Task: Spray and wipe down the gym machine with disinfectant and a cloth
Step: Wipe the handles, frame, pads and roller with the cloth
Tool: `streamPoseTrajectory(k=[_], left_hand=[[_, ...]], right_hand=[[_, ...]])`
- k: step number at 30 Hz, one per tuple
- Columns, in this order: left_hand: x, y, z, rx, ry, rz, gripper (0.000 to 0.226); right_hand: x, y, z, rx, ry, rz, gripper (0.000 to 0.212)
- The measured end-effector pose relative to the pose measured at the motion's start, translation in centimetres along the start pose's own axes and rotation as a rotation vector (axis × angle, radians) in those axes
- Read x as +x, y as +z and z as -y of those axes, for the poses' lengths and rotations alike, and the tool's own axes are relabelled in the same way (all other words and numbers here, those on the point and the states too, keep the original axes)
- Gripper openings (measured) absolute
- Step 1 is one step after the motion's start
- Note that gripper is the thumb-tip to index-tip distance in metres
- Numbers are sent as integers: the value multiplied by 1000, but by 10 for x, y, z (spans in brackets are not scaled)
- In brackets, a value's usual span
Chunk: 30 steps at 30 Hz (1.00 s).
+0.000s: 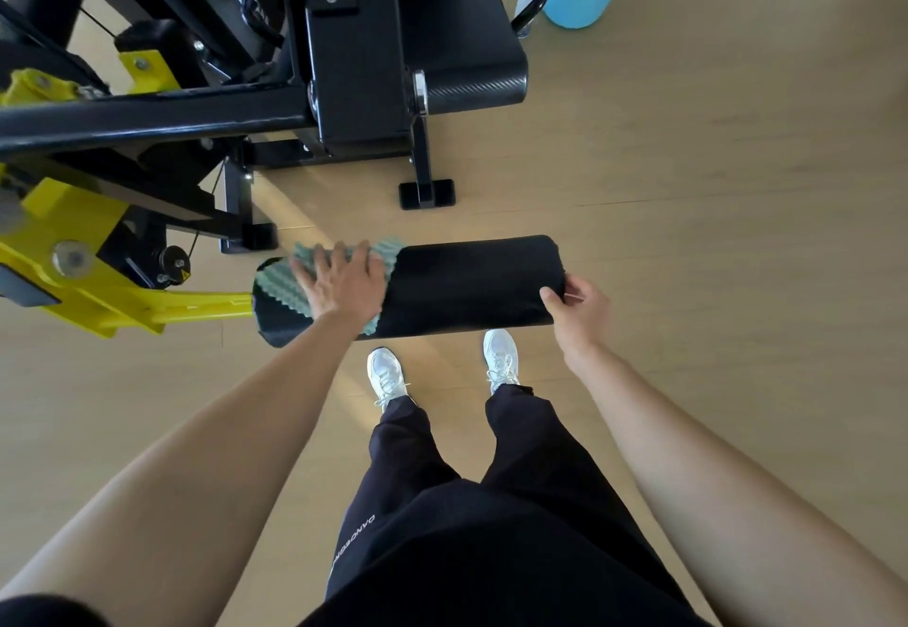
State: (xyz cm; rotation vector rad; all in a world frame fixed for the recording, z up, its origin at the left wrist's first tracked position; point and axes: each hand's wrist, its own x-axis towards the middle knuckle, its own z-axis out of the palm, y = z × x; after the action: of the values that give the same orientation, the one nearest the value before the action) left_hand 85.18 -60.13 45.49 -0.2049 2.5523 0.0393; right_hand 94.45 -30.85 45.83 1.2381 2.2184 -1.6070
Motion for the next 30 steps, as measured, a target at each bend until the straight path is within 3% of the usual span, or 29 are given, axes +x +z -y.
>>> streamPoseTrajectory(k=[9, 16, 20, 26, 30], left_hand=[[-47, 25, -147, 106, 512, -11, 60], [-35, 32, -169, 185, 848, -37, 60], [-29, 25, -132, 147, 722, -48, 65], [-17, 19, -17, 47, 369, -160, 61], [-11, 14, 48, 0, 123, -188, 58]], right_hand=[[7, -19, -17, 9, 72, 124, 49], [9, -24, -13, 33, 70, 168, 36], [16, -16, -13, 45, 120, 128, 36], [13, 3, -3, -25, 120, -10, 13], [14, 16, 10, -53, 123, -68, 28]])
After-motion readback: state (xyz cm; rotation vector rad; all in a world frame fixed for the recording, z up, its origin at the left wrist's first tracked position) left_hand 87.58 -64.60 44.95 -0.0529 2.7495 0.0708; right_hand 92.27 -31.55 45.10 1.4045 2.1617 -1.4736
